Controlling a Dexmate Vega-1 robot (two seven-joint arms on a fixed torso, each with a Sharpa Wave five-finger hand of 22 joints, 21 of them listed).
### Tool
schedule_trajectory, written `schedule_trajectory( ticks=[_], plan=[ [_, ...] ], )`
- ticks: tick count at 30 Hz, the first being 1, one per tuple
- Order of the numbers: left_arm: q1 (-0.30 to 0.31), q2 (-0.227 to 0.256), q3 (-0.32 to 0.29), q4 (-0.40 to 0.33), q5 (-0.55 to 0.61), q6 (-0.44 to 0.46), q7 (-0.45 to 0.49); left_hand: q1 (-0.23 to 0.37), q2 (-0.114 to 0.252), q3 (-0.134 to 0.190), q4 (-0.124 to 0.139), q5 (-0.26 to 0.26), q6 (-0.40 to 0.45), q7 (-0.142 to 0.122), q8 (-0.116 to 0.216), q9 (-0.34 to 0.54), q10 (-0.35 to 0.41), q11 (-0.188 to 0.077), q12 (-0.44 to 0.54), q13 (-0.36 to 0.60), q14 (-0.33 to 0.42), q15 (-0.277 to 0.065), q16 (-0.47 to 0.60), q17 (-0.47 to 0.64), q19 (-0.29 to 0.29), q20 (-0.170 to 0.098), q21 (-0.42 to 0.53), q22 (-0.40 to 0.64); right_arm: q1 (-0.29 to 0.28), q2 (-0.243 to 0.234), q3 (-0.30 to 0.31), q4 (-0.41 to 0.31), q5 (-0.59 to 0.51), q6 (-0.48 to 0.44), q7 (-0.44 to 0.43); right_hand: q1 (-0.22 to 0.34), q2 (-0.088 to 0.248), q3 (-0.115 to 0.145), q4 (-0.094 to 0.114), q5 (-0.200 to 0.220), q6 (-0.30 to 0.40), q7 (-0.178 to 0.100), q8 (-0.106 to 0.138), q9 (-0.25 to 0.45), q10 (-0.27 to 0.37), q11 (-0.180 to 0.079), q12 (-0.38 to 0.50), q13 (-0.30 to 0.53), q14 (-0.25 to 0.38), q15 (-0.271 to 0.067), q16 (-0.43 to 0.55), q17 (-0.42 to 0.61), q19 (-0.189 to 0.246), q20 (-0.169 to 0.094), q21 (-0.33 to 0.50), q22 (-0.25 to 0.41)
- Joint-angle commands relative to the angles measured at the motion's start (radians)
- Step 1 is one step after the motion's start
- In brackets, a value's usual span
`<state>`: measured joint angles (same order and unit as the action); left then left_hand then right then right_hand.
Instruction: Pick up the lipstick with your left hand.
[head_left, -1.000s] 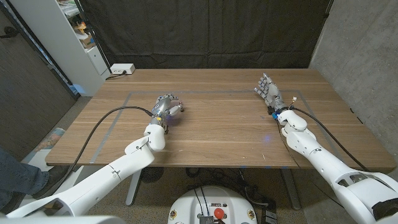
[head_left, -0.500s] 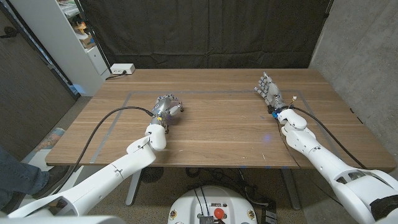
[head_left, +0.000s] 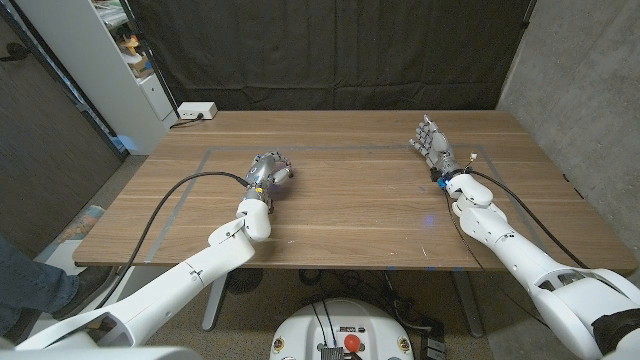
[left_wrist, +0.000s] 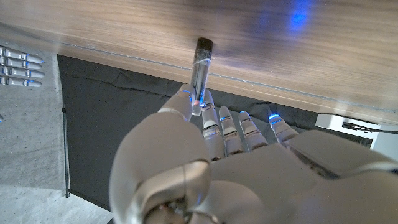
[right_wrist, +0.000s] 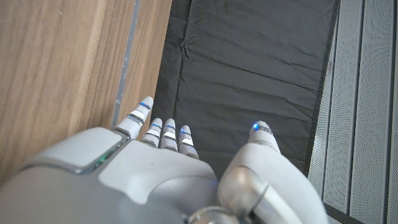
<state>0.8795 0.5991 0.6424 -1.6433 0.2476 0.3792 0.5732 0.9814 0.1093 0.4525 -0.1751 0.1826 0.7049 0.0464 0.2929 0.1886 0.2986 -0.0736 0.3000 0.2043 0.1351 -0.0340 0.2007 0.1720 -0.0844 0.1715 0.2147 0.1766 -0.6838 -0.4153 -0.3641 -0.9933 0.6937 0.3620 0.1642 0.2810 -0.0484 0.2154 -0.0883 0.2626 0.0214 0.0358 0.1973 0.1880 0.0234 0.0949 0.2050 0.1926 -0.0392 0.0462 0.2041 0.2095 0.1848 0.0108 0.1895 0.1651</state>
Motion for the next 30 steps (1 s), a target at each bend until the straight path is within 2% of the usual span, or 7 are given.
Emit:
schedule_trajectory(
  ticks=[1,11,30],
  plan=[
    [-0.003,-0.014,0.002,0.007,-0.004,0.017,0.015,0.027,0.007,0.011,0.000,0.004,0.036,-0.002,0.010,0.006,0.021,0.001,0.006,0.001,0.018,-0.007,0.006,0.001,0.012,0.003,0.003,0.003,0.009,0.004,0.001,0.015,0.002,0.004,0.010,0.006,0.009,-0.003,-0.001,0.006,0.005,0.000,0.000,0.002,0.006,0.000,-0.002,0.003,0.006,0.003,0.004,0.001,0.005,0.007,0.001,0.005],
    [-0.007,-0.012,0.003,0.012,-0.012,0.007,0.012,0.038,0.008,0.012,0.001,0.004,0.041,-0.002,0.004,0.007,0.024,-0.005,0.003,0.000,0.024,-0.008,0.004,0.000,0.014,0.001,0.001,0.003,0.006,0.000,0.001,0.004,-0.001,-0.001,0.002,0.007,0.010,-0.003,-0.001,0.007,0.006,0.000,0.000,0.002,0.006,-0.001,-0.002,0.003,0.006,0.004,0.004,0.001,0.005,0.006,0.001,0.005],
    [-0.009,-0.013,-0.007,0.011,-0.031,-0.005,0.016,0.049,0.013,0.011,0.005,0.006,0.038,0.000,-0.008,0.009,0.022,0.004,-0.004,0.000,0.026,0.000,-0.001,0.000,0.016,0.009,-0.002,0.004,-0.016,-0.021,0.004,-0.058,-0.009,-0.019,-0.032,0.007,0.011,-0.005,-0.002,0.007,0.007,0.000,0.000,0.002,0.009,0.001,-0.001,0.004,0.007,0.003,0.004,0.001,0.005,0.006,0.001,0.005]
  ],
)
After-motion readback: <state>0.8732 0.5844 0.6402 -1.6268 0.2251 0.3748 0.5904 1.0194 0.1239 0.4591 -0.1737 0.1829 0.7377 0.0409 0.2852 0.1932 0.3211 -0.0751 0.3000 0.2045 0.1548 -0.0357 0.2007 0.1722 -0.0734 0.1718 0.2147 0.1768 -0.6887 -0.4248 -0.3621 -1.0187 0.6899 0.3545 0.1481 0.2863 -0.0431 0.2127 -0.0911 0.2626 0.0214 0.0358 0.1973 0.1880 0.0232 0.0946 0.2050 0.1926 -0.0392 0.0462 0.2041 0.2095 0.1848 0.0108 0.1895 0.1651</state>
